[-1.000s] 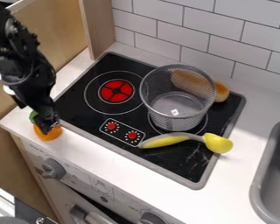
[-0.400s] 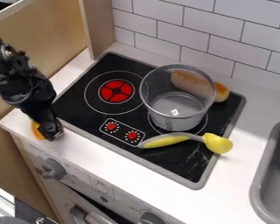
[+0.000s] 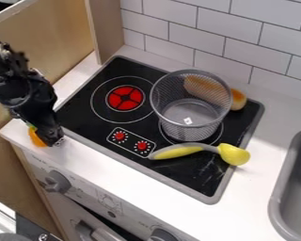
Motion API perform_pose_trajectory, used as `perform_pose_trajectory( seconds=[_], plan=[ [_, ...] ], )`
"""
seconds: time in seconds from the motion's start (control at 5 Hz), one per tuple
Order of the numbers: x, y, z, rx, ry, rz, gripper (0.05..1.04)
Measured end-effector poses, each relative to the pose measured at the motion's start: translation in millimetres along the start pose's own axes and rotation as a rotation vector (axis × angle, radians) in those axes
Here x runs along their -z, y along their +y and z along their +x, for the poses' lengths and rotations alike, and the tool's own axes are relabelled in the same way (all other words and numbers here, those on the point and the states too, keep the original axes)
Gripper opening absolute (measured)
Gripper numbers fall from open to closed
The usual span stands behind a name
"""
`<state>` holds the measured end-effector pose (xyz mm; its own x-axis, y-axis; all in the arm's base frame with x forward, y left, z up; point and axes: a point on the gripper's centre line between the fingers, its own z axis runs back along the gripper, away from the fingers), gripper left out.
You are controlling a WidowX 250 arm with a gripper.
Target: Put the orange container in the gray basket
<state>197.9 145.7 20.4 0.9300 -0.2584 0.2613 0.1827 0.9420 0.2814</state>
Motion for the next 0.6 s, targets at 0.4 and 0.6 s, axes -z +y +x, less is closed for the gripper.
perform_pose_trajectory(
  seconds=[0.4,0.6],
  plan=[
    [-34,-4,4,-0.027,0.115,-0.028,0.699],
    [-61,-7,16,-0.051,0.166,-0.033,0.699]
  ],
)
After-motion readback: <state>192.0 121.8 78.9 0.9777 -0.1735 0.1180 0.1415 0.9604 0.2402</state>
